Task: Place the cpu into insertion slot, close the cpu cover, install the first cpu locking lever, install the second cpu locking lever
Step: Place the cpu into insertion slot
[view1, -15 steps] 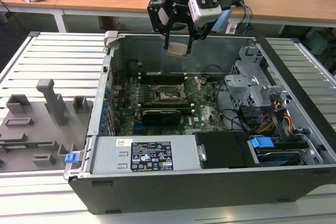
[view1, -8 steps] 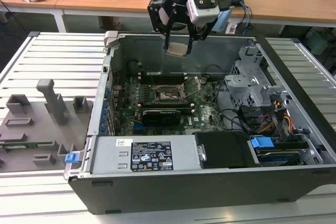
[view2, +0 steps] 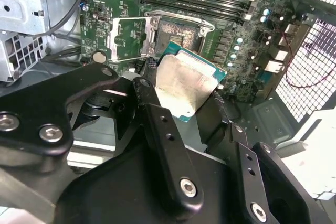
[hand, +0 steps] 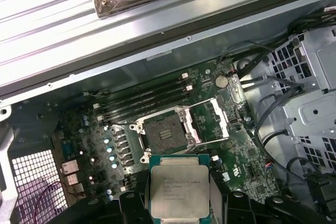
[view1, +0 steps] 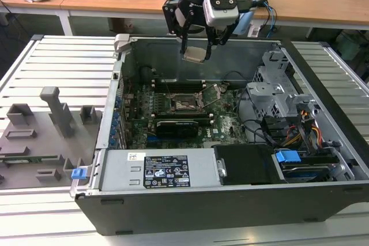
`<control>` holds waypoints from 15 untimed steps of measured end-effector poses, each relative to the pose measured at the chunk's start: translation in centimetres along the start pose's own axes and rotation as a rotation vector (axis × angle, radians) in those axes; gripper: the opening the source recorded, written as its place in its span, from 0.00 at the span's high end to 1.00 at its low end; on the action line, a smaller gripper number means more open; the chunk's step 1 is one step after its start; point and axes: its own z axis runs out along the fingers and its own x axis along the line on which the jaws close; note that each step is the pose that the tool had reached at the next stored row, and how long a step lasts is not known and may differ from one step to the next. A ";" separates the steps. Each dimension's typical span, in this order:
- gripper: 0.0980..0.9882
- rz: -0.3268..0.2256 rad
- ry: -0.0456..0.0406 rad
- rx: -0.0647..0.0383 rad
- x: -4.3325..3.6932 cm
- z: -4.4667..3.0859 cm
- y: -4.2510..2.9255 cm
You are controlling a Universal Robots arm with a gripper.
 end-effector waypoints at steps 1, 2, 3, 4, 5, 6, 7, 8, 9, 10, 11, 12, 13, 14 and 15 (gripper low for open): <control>0.50 0.005 -0.0004 0.000 0.00 0.00 0.00; 0.50 0.014 -0.0013 0.000 0.00 0.01 0.00; 0.50 0.023 -0.0021 0.000 0.00 0.01 0.00; 0.50 0.029 -0.0026 -0.001 0.00 0.01 0.00; 0.50 0.038 -0.0034 -0.001 0.00 0.01 0.00; 0.50 0.049 -0.0044 -0.001 0.00 0.02 0.00; 0.50 0.053 -0.0048 -0.001 0.00 0.02 0.00; 0.50 0.057 -0.0051 -0.001 0.00 0.02 0.00; 0.50 0.063 -0.0057 -0.001 0.00 0.03 0.00; 0.50 0.066 -0.0060 -0.001 0.00 0.03 0.00; 0.50 0.074 -0.0066 -0.001 0.00 0.03 0.00; 0.50 0.082 -0.0073 -0.002 0.00 0.04 0.00; 0.50 0.089 -0.0080 -0.002 0.00 0.04 0.00; 0.50 0.097 -0.0086 -0.002 0.00 0.05 0.00; 0.50 0.105 -0.0094 -0.002 0.00 0.05 -0.01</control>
